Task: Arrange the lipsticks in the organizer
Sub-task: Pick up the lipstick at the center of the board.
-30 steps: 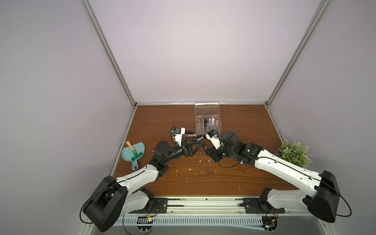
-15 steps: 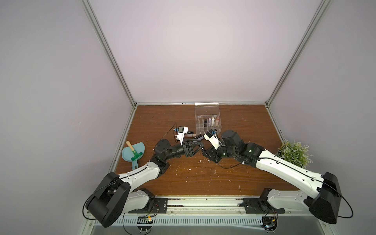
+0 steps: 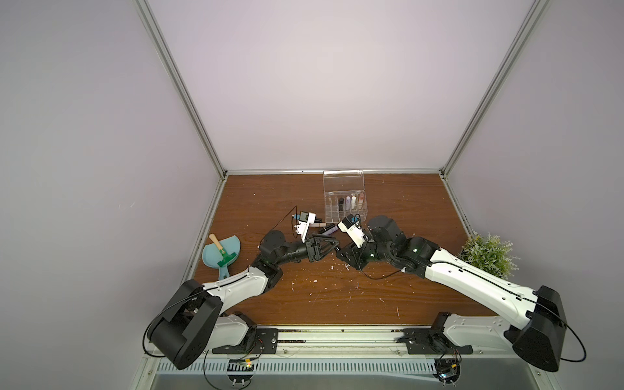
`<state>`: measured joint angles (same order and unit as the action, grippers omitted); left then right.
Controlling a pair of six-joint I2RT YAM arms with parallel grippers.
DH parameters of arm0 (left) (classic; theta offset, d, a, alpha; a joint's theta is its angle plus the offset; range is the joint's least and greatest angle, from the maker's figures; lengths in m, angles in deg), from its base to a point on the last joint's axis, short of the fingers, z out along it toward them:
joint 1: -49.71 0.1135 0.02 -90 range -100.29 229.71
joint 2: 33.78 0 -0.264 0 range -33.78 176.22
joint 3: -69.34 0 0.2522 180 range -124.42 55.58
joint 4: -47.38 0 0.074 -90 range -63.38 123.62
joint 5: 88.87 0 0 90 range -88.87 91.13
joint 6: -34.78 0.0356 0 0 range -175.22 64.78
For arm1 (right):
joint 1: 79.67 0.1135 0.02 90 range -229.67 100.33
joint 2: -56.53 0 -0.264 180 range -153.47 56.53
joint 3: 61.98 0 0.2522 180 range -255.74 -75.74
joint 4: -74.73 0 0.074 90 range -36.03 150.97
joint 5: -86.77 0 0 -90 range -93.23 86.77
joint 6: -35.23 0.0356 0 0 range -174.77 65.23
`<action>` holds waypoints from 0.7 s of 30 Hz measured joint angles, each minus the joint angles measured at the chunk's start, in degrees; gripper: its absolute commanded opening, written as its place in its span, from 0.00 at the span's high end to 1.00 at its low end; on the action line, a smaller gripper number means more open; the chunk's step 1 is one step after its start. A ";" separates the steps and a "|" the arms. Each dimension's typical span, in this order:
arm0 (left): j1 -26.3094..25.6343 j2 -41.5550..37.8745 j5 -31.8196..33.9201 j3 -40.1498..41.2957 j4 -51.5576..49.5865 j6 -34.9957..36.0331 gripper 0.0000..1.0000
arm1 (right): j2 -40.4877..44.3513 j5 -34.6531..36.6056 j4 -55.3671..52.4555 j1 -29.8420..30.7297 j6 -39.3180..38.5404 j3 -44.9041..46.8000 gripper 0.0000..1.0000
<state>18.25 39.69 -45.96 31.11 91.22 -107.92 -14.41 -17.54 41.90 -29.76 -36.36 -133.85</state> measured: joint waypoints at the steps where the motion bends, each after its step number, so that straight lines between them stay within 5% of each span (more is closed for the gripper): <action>1: -0.02 0.04 -0.20 0.00 0.00 0.02 0.54 | 0.00 0.04 0.00 0.00 -0.02 -0.15 0.92; 15: -0.04 -0.11 -0.24 -0.04 0.04 -0.76 0.84 | -0.11 -1.05 -0.07 0.00 -0.39 -0.33 0.87; 18: -0.04 -0.11 -0.24 -0.04 0.04 -0.83 0.88 | -0.09 -1.01 -0.07 0.00 -0.37 -0.31 0.72; 21: -0.04 -0.09 -0.24 -0.04 0.04 -0.63 0.90 | 0.42 -0.66 -0.11 0.00 0.04 -0.11 0.47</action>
<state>18.20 39.61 -46.20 31.07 91.27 -108.56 -13.99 -18.19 41.79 -29.76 -36.32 -133.96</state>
